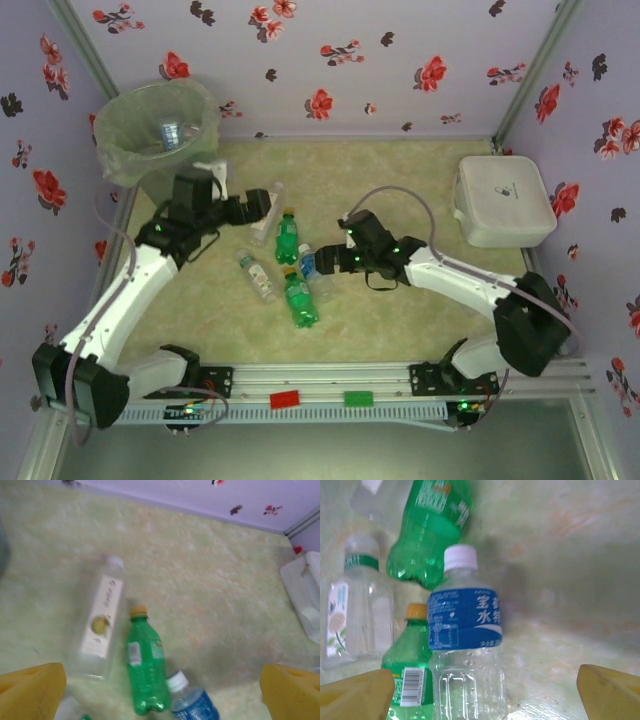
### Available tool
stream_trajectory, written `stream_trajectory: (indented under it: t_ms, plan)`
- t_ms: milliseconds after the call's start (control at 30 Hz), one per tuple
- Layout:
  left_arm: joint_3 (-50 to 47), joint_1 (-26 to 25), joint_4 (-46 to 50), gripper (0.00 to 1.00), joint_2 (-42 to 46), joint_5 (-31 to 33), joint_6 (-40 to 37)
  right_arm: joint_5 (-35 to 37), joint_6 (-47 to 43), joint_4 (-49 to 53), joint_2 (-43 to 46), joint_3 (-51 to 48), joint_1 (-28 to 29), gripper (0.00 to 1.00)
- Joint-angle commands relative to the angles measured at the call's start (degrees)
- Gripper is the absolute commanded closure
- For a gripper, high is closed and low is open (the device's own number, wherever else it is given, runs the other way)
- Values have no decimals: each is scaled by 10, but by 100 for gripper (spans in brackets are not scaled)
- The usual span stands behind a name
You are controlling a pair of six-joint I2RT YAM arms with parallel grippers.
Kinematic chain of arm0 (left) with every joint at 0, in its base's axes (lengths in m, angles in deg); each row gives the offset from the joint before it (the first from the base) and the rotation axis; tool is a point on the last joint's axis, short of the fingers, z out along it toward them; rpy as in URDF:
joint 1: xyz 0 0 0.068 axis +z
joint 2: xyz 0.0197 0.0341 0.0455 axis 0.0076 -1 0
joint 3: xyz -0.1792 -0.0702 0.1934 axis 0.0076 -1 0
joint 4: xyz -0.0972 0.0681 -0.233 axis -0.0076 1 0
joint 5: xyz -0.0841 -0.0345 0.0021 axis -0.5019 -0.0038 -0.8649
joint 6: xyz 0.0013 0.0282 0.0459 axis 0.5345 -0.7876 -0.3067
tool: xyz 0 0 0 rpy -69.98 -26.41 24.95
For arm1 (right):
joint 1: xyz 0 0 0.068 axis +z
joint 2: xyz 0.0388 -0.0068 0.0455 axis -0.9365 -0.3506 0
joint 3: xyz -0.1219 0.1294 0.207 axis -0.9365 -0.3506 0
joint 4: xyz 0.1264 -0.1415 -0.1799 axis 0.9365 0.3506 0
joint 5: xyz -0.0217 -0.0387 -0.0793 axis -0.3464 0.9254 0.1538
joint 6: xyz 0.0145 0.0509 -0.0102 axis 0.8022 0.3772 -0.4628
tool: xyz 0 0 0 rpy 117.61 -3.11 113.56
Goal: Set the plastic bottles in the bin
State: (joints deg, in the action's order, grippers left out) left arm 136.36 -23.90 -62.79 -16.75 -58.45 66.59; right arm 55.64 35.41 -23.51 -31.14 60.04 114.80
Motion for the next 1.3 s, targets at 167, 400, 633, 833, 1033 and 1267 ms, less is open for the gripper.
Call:
stream_trajectory:
  t_ms: [167,400,633,833,1033,1267]
  plan:
    - [-194,-33,-172,0,105,-6,171,-5,-81,95,-141,131,41,12]
    - [-260,-33,-183,0,150,14,196,51,-95,165,-229,209,56,16]
    - [-264,-33,-210,0,135,17,197,110,-101,198,-272,241,68,17]
    - [-253,-33,-212,0,117,13,194,121,-83,179,-280,242,68,20]
    - [-258,-41,-228,0,111,2,196,123,-70,153,-251,228,66,36]
    - [-266,-87,-308,0,68,6,209,62,-11,81,-150,186,16,39]
